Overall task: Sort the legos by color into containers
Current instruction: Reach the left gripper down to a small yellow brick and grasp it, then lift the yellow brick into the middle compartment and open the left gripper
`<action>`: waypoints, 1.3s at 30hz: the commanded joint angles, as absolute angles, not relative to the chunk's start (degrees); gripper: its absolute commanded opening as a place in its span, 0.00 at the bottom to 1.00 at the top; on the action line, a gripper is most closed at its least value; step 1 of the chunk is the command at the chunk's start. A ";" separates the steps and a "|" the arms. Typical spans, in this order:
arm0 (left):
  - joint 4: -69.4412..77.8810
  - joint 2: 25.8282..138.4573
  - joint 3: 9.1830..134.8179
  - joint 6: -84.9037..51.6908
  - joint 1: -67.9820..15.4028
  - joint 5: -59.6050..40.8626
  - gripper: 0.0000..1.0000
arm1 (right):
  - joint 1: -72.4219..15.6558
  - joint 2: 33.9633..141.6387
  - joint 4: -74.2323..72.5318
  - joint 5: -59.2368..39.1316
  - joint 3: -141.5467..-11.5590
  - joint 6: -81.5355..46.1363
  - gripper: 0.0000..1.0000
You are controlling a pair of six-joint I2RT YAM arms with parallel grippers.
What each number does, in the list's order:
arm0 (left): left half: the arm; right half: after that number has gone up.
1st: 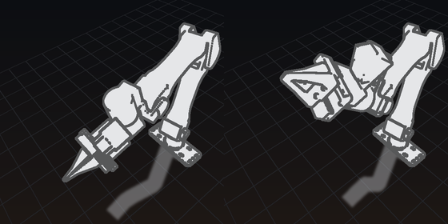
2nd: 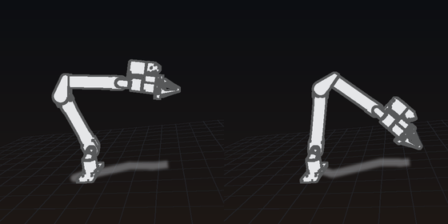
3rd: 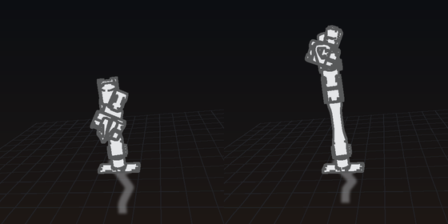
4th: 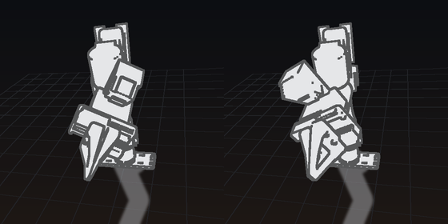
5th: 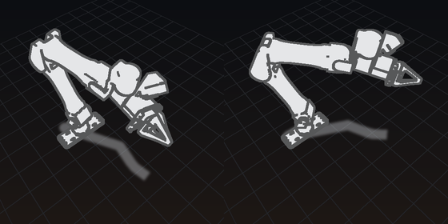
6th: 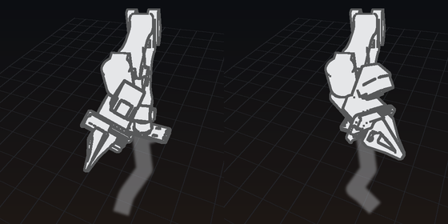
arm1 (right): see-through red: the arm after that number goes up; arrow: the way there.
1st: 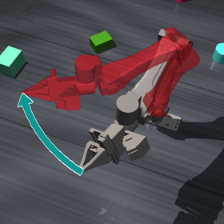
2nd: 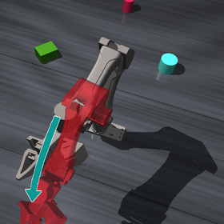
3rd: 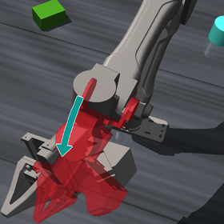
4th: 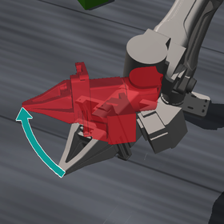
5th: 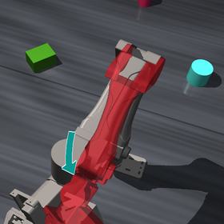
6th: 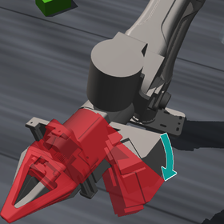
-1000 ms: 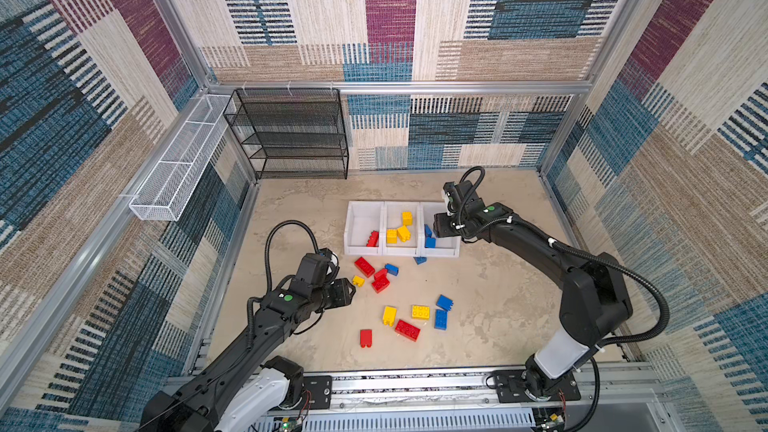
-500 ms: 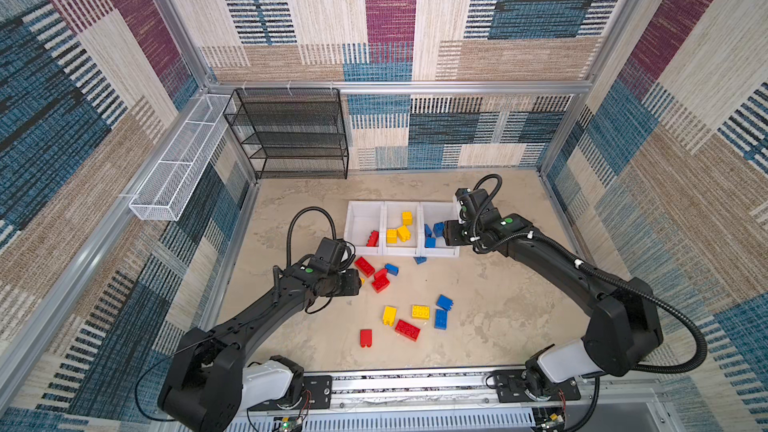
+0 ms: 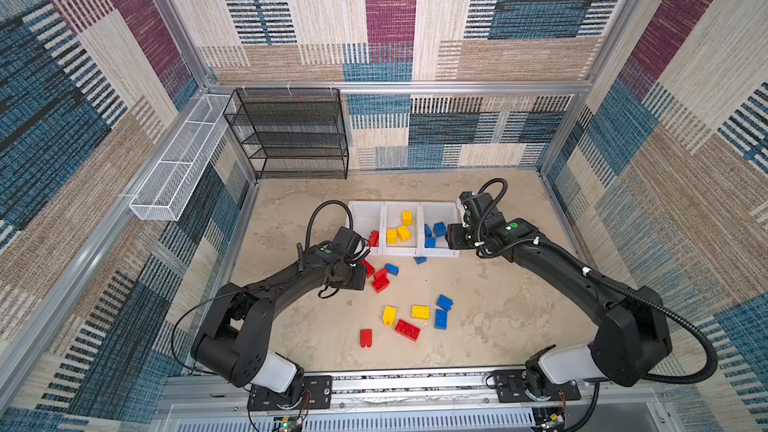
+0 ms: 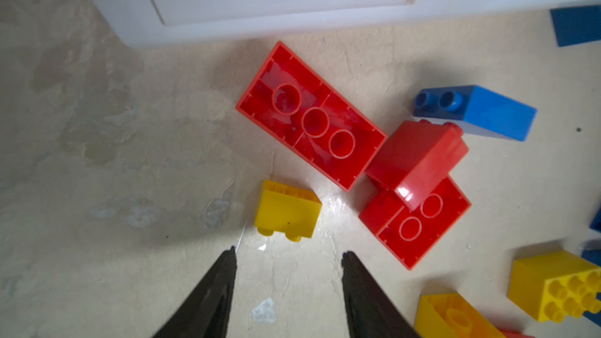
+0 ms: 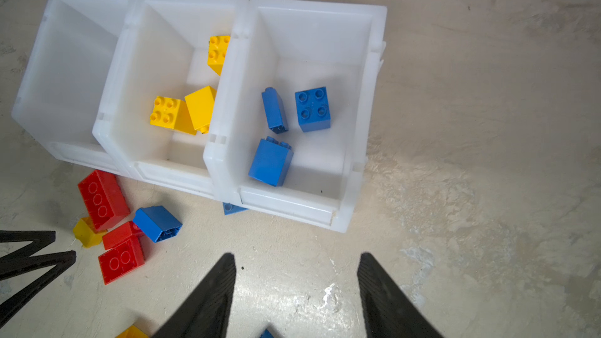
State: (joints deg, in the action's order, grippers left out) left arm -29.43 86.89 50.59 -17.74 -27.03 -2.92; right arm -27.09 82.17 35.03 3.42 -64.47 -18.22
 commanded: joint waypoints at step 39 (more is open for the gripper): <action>-32.42 92.84 56.25 -14.55 -28.74 -1.11 0.33 | -27.21 80.44 34.45 2.81 -62.22 -19.77 0.59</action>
State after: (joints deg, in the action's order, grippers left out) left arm -31.57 94.39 55.96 -16.36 -28.67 -1.43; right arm -27.09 80.86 34.57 2.52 -61.76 -19.27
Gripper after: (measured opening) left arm 0.347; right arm 0.593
